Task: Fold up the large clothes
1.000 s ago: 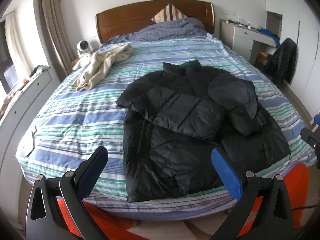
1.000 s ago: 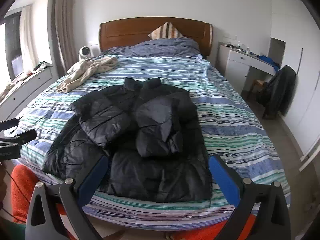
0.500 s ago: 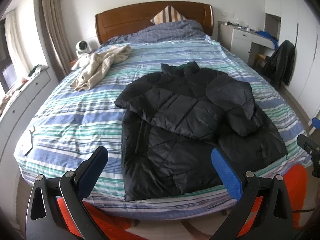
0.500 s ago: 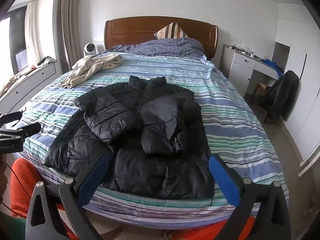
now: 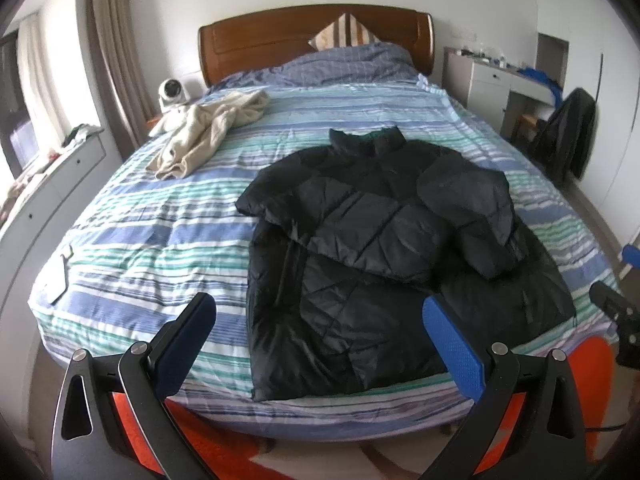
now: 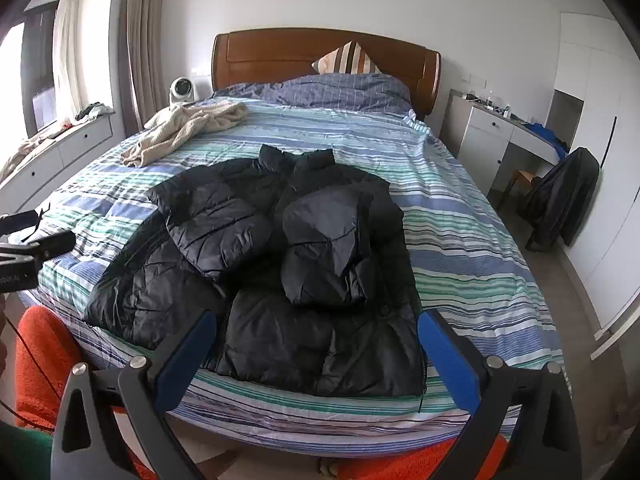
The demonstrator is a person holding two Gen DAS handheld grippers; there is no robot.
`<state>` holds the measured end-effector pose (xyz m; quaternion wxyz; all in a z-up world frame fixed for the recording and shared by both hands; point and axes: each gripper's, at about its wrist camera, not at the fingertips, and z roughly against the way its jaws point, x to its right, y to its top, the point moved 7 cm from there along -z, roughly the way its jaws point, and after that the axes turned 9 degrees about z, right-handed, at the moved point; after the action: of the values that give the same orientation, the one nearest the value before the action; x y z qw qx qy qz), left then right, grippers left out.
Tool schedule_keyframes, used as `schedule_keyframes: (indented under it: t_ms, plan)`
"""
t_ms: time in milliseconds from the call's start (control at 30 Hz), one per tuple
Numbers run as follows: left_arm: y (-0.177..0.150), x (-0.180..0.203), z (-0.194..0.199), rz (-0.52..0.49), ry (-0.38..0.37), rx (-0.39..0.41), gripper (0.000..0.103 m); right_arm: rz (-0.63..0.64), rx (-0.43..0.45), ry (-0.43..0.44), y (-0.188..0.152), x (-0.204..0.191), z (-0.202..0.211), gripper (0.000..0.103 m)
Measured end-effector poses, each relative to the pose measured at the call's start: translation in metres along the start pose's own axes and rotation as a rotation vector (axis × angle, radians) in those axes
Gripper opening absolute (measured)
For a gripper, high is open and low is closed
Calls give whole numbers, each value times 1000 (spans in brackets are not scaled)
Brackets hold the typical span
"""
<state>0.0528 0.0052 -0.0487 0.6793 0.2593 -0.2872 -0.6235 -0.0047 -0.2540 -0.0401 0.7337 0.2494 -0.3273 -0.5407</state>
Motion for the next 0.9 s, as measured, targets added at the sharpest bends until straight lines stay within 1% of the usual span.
schedule_keyframes:
  t_ms: [67,167,400,900]
  plan:
    - [2,1,-2,-1,-10,-12,103,1,10,-6,0,2,0,103]
    - [5,1,0,-2,-5,6,103,-1,-1,8,0,1,-3,103]
    - [5,0,0,6,-7,7,103,10,22,0,4,0,3,103]
    - [3,-2,-4,9,-1,0,103,16,5,16,3,-4,2,103]
